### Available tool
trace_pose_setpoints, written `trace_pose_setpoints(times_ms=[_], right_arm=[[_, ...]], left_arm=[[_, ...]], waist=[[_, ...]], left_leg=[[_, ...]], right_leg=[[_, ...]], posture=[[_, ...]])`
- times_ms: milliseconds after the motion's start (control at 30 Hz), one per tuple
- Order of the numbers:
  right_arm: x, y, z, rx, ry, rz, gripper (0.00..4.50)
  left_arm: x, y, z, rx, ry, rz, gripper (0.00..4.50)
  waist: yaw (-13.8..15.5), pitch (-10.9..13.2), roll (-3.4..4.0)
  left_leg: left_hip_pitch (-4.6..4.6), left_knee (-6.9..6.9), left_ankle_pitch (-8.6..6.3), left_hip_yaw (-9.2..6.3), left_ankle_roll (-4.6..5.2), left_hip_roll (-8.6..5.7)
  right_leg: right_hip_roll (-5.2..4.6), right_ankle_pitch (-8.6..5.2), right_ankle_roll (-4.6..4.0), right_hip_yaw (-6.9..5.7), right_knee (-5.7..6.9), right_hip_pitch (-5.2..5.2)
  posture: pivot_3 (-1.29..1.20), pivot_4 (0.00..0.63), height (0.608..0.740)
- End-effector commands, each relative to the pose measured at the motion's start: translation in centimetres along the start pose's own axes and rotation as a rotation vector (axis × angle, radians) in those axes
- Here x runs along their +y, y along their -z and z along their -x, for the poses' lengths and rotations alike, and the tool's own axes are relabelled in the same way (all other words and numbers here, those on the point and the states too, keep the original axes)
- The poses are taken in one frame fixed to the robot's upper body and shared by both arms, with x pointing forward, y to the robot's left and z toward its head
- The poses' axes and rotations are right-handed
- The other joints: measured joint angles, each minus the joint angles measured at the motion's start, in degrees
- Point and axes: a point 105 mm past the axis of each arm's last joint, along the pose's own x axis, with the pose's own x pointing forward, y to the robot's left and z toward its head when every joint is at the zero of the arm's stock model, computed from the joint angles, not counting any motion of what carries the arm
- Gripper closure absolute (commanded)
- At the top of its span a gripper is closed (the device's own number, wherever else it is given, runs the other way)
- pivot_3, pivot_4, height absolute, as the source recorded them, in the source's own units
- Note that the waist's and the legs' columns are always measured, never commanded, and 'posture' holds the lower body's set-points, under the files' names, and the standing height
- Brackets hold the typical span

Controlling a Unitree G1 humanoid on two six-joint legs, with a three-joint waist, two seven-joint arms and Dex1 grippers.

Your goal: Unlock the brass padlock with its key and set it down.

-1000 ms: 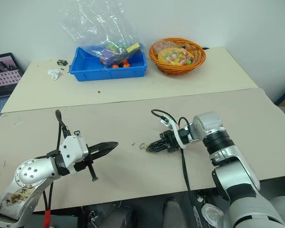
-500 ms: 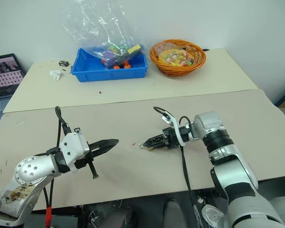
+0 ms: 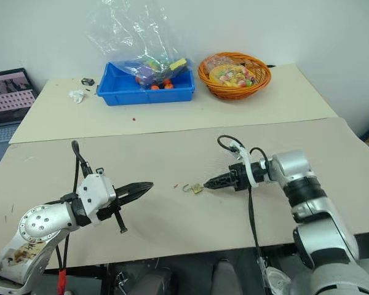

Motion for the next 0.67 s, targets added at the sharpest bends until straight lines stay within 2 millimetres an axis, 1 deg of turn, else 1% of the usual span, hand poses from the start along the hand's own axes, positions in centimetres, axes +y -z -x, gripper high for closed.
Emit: trace_pose_setpoints(times_ms=[33,100,133,167,233,267,367,433,533,667], right_arm=[[4.1,-1.0,1.3,-0.024,-0.141,0.280,0.86],[5.6,-0.7,1.6,-0.006,-0.196,0.382,0.86],[5.7,-0.4,1.6,0.023,-0.194,0.440,0.86],[5.7,-0.1,1.6,0.061,-0.186,0.504,0.86],[5.0,0.5,1.2,0.151,-0.123,0.659,0.86],[4.7,0.2,1.0,0.151,-0.099,0.710,0.86],[4.6,-1.1,0.4,0.083,-0.069,0.733,0.86],[4.3,-1.4,0.3,0.071,-0.045,0.754,0.86],[4.4,-1.7,0.4,0.046,-0.051,0.729,0.86],[4.1,-1.5,0.5,0.051,-0.048,0.716,0.86]], left_arm=[[0.1,0.6,0.4,0.027,-0.015,0.044,4.50],[0.2,0.6,0.3,0.025,-0.022,0.066,4.50],[0.2,0.6,0.3,0.026,-0.020,0.072,4.50],[0.1,0.5,0.3,0.024,-0.015,0.066,4.50],[0.1,0.5,0.2,0.018,-0.010,0.073,4.50],[0.1,0.5,0.2,0.018,-0.008,0.072,4.50],[0.1,0.5,0.2,0.017,-0.007,0.068,4.50],[0.1,0.5,0.3,0.015,-0.008,0.070,4.50],[0.1,0.4,0.3,0.002,-0.011,0.079,4.50],[0.4,0.2,0.3,-0.010,-0.027,0.068,4.50]], waist=[[0.0,0.0,0.00],[-0.4,0.0,0.00],[-0.7,0.0,0.00],[-0.8,0.0,0.00],[-0.8,0.0,-0.02],[-0.8,0.0,-0.03],[-1.0,0.1,-0.05],[-1.0,0.1,-0.06],[-0.8,0.1,-0.06],[-0.6,0.1,-0.06]], left_leg=[[-0.02,0.00,-0.01,0.01,-0.01,0.00],[-0.18,0.00,-0.02,0.03,-0.02,0.04],[-0.18,0.00,-0.03,0.08,-0.04,0.07],[-0.17,0.00,-0.03,0.11,-0.04,0.08],[-0.09,0.00,-0.04,0.12,-0.05,0.10],[-0.05,0.00,-0.05,0.12,-0.05,0.11],[0.06,0.00,-0.06,0.16,-0.06,0.12],[0.06,0.00,-0.06,0.17,-0.07,0.14],[0.01,0.00,-0.07,0.17,-0.06,0.12],[0.00,0.00,-0.08,0.17,-0.05,0.13]], right_leg=[[0.00,-0.01,0.01,0.00,0.00,-0.05],[0.03,-0.01,0.01,0.00,0.00,-0.20],[0.03,0.00,0.01,0.01,-0.01,-0.21],[0.03,0.00,0.01,0.04,-0.02,-0.20],[0.04,-0.01,0.01,0.04,-0.03,-0.14],[0.04,-0.01,0.01,0.04,-0.02,-0.11],[0.04,-0.01,0.01,0.05,0.01,-0.04],[0.06,0.00,0.00,0.09,0.00,-0.06],[0.06,0.00,0.00,0.10,-0.03,-0.08],[0.07,-0.01,-0.01,0.11,-0.06,-0.10]], posture=[[0.00,0.150,0.732],[0.00,0.150,0.732],[0.00,0.150,0.732],[0.00,0.150,0.732],[0.00,0.150,0.732],[0.00,0.150,0.732],[0.00,0.150,0.732],[0.00,0.150,0.732],[0.00,0.150,0.732],[0.00,0.150,0.732]])
